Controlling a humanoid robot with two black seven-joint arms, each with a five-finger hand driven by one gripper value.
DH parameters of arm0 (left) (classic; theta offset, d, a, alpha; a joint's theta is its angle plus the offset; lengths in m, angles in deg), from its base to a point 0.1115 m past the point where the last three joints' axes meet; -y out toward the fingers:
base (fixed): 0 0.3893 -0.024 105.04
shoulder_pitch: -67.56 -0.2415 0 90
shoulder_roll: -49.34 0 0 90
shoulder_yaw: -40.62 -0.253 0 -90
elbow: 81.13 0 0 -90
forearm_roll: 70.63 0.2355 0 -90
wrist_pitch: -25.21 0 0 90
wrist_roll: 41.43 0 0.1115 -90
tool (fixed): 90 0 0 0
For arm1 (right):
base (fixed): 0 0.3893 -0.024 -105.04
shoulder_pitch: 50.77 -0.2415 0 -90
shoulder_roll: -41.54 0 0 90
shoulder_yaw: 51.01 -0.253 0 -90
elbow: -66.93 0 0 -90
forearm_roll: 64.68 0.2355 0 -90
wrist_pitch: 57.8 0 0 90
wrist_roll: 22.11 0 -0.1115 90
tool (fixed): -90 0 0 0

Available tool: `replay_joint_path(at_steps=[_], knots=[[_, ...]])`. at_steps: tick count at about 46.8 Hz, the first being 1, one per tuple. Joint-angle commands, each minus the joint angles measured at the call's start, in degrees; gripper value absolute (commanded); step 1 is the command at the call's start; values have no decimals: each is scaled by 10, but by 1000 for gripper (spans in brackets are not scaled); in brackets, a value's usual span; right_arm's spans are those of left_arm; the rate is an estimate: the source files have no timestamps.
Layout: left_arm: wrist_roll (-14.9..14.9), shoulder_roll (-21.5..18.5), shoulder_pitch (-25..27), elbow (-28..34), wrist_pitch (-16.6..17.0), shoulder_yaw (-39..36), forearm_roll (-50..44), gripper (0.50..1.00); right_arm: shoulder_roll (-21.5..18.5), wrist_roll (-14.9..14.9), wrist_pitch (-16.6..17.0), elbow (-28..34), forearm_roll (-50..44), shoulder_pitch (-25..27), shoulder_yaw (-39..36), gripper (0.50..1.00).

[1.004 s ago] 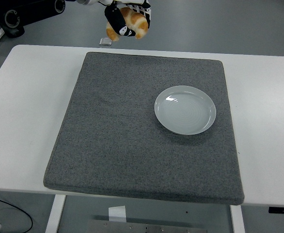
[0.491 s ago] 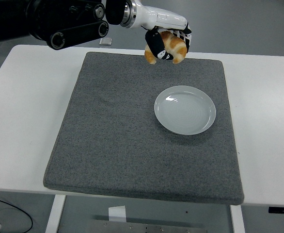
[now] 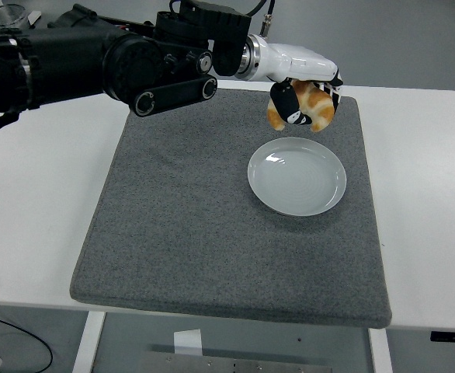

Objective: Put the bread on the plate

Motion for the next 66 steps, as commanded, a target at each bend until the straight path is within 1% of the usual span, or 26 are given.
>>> replay_joint_path(at_steps=[1, 8, 16, 28, 33, 53, 66], knots=[[0, 12, -10, -11, 11, 0, 1, 500, 0, 0, 0, 0, 0, 0, 0, 932], [0, 24, -27, -20, 18, 0, 4, 500, 0, 0, 0, 0, 0, 0, 0, 932], [0, 34, -47, -32, 43, -1, 6, 500, 0, 0, 0, 0, 0, -1, 0, 932], [0, 34, -67, -55, 46, -3, 9, 500, 0, 0, 0, 0, 0, 0, 0, 932], [0, 34, -77, -63, 56, -4, 10, 500, 0, 0, 0, 0, 0, 0, 0, 932], [0, 34, -104, -63, 58, -5, 11, 500, 0, 0, 0, 0, 0, 0, 0, 932], [0, 34, -126, -59, 58, -5, 30, 500, 0, 0, 0, 0, 0, -1, 0, 932]])
